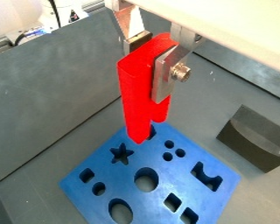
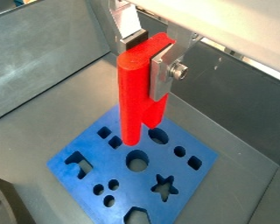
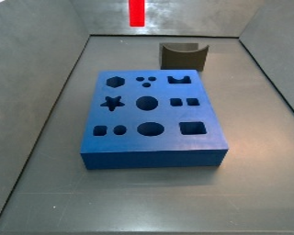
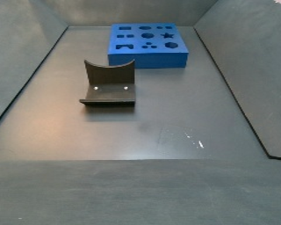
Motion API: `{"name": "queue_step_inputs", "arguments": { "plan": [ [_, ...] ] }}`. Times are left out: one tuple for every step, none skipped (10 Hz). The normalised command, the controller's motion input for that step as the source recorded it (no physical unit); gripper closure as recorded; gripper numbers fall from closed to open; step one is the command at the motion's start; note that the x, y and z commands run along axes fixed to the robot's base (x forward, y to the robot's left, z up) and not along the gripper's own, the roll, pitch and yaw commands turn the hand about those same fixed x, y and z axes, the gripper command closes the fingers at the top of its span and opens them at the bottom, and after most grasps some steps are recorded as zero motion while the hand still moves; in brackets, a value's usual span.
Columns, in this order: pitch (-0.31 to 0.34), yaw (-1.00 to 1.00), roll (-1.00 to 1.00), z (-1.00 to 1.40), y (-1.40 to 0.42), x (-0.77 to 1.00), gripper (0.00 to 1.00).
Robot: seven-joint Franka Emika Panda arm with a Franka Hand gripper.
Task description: Insert the square-circle object.
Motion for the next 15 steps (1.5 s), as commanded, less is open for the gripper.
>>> {"name": "queue_step_inputs", "arguments": {
  "plan": [
    [0.0, 0.0, -0.01, 0.0, 0.0, 0.0, 1.0],
    [0.0, -0.33, 0.06, -0.04, -0.03, -0.39, 1.0],
    [0.0, -0.89, 0.02, -0.07, -0.01, -0.18, 1.0],
    [0.0, -0.98, 0.0, -0.15, 0.0, -0.13, 1.0],
    [0.0, -0.97, 0.0, -0.28, 0.0, -0.14, 1.0],
    [0.0, -0.94, -0.05, -0.35, 0.0, -0.16, 1.0],
    [0.0, -0.96, -0.01, -0.32, 0.0, -0.17, 1.0],
    [0.0, -0.98, 0.0, -0.22, 0.0, -0.15, 1.0],
    [0.0, -1.0, 0.0, -0.23, 0.0, -0.12, 1.0],
    [-0.01, -1.0, 0.0, -0.26, 0.0, -0.09, 1.0],
    [-0.03, -1.0, 0.0, -0.31, 0.0, -0.06, 1.0],
    [-0.053, -0.97, -0.03, -0.32, -0.08, -0.02, 1.0],
    [-0.141, -0.81, -0.09, -0.48, -0.23, -0.12, 1.0],
    [-0.274, -0.68, -0.17, -0.54, -0.32, -0.25, 1.0],
    [-0.31, -0.71, -0.19, -0.44, -0.29, -0.23, 1.0]
  ]
}}
